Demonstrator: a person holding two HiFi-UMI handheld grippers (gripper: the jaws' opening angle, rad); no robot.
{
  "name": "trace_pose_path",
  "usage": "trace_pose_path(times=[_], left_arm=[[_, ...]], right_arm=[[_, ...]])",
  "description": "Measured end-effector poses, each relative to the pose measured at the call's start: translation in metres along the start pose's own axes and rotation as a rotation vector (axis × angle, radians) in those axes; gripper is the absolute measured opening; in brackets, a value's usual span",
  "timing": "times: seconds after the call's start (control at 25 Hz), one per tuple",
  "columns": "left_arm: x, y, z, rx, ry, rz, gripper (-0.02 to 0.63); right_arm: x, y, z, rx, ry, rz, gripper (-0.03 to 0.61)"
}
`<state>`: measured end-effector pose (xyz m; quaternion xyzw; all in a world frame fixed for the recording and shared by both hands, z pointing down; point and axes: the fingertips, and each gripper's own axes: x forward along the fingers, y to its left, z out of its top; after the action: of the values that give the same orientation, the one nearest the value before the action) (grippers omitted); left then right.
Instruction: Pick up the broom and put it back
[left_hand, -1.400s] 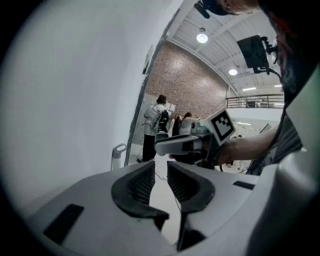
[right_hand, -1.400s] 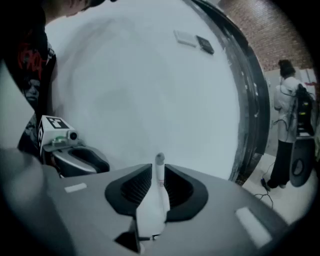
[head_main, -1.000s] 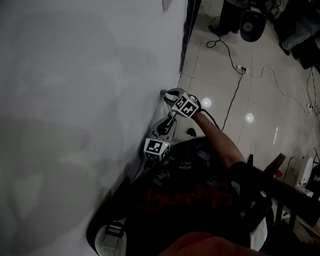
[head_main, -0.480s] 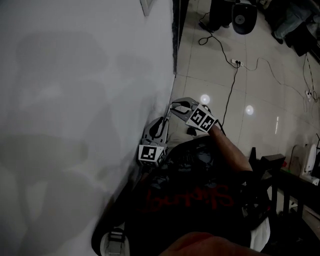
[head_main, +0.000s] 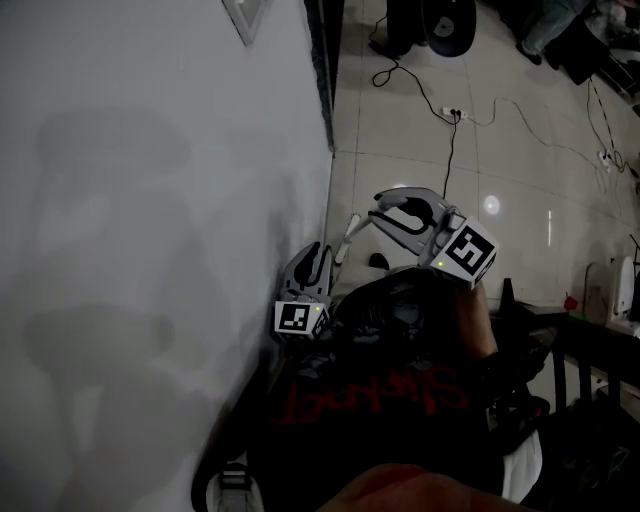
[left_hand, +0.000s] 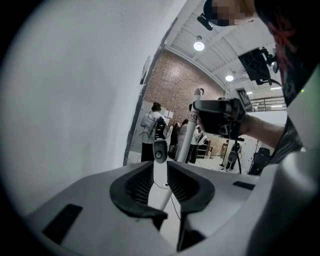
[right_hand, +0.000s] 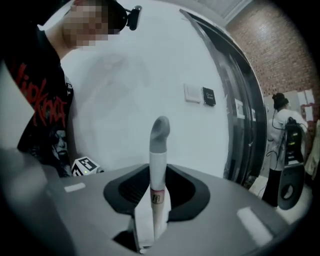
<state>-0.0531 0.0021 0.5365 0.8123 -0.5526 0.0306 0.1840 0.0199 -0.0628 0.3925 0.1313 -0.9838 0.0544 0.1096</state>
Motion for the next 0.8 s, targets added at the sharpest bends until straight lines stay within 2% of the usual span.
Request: trace_pose_path(times=[0.2,0.4,0.6,0.72,0.8], left_arm=[[0.005,0.001,-0.006,-0.007,0.024,-0.017,0.073],[0.005,0.005,0.004,-0.005,0.001,-0.011,0.071],[0.006,0.01,-0.002,-0.035,-0.008,-0.006,0.072],[0.006,0.015,-0.001,-0.039,-0.027,0.008,0.072],[0.006,0.014,-0.003,-0.04,-0.026,0.011,0.072]], right_arm=[[-0.012,0.004,0.002,-0.039,0.033,0.0,0.1],[-0.018,-0.003,-0.003,-0.069,0.079,-0.034,0.101],[-0.019,-0.005,-0.016,-0.116,0.115,-0.026,0.101],[-0.007,-0.006,-0.039,-0.142,0.161,0.019,0.101],[0.007,-0.009,-0.07,-0.132,0.217,0.054,0.101]])
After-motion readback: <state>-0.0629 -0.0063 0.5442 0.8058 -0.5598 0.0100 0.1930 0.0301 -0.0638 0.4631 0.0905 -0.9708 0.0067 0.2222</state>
